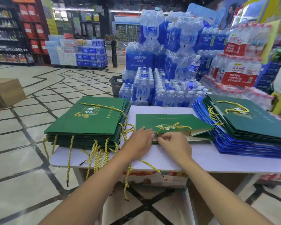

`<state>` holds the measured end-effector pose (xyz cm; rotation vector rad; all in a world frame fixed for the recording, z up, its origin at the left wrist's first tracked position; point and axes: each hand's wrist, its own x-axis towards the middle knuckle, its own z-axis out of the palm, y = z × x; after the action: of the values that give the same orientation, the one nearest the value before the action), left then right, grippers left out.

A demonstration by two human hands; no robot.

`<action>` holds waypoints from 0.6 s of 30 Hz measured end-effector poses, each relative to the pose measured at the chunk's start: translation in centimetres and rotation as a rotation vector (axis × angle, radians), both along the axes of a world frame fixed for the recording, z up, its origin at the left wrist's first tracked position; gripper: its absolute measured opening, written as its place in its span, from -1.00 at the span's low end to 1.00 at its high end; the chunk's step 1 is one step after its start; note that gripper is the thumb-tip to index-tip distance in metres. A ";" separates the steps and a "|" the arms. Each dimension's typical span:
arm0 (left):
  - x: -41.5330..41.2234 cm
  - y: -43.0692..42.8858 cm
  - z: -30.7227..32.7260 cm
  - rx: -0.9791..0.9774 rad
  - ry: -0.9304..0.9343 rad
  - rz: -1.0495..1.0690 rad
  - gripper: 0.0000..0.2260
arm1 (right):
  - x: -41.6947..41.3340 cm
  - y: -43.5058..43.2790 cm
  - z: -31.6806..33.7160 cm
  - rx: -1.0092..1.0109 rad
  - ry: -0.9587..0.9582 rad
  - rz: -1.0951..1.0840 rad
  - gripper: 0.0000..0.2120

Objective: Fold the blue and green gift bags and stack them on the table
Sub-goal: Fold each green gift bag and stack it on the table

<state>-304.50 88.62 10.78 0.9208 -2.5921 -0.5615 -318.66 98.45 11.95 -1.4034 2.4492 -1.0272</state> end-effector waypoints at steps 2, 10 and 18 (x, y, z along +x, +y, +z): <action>0.0 0.0 0.0 -0.004 -0.008 -0.001 -0.59 | -0.1 0.2 -0.1 0.000 -0.043 0.002 -0.87; -0.1 0.2 -0.1 0.004 0.008 0.008 -0.59 | -0.3 1.0 0.1 -0.223 -0.229 0.203 -0.67; -0.3 0.6 0.9 -0.030 0.036 0.033 -0.69 | -2.4 2.6 -0.5 -0.130 0.391 0.200 -0.75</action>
<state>-304.75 89.22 11.64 0.9341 -2.5417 -0.5240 -321.09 101.04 11.44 -2.0140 2.4538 -0.9568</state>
